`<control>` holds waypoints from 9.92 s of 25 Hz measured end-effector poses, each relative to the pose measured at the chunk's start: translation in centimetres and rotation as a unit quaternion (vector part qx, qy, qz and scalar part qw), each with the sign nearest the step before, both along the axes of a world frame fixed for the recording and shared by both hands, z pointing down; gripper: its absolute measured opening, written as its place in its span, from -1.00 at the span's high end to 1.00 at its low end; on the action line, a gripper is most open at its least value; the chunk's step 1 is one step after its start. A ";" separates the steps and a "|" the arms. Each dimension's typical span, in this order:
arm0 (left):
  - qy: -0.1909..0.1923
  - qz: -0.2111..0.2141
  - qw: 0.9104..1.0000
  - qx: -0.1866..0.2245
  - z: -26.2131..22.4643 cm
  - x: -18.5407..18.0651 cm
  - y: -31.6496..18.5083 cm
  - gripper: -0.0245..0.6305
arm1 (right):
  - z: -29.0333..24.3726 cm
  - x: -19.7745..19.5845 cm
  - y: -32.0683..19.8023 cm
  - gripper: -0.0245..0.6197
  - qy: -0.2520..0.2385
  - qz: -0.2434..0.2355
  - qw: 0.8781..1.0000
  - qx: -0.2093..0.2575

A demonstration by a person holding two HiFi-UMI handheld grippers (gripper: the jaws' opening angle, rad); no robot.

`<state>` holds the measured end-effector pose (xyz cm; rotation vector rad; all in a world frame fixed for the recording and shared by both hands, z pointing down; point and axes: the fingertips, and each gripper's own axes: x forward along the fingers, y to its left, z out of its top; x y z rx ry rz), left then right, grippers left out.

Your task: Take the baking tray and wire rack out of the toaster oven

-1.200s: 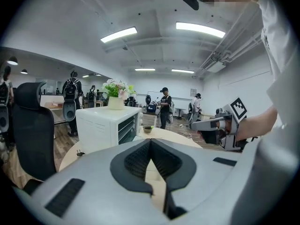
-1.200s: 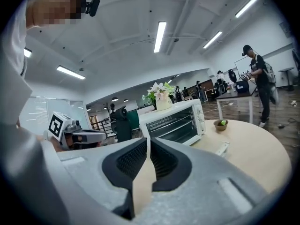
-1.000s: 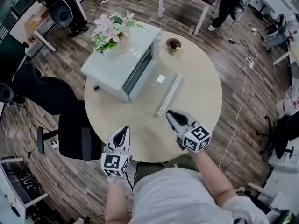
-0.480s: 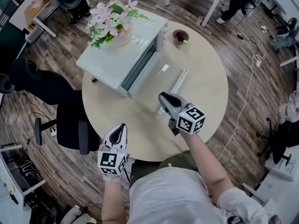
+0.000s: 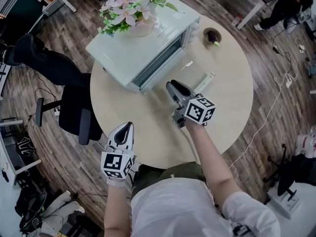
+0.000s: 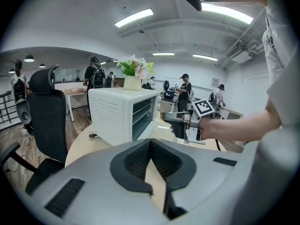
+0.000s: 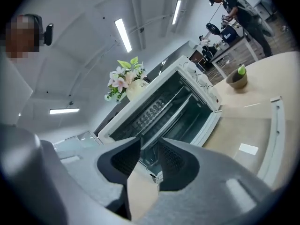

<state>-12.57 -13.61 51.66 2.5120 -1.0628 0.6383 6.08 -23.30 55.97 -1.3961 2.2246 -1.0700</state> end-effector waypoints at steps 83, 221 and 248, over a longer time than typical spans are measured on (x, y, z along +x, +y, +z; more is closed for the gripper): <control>-0.040 -0.001 0.999 -0.031 3.9 4.3 6.6 0.95 | 4.9 6.0 0.2 0.61 -0.299 0.059 0.950 -0.071; 0.002 -0.010 0.999 -0.041 5.2 17.1 14.4 0.95 | 10.0 32.9 20.3 0.30 0.260 0.043 0.949 -0.174; 0.040 -0.022 0.998 -0.043 3.3 3.8 10.9 0.95 | 0.0 8.7 17.3 0.33 0.175 -0.037 0.982 -0.060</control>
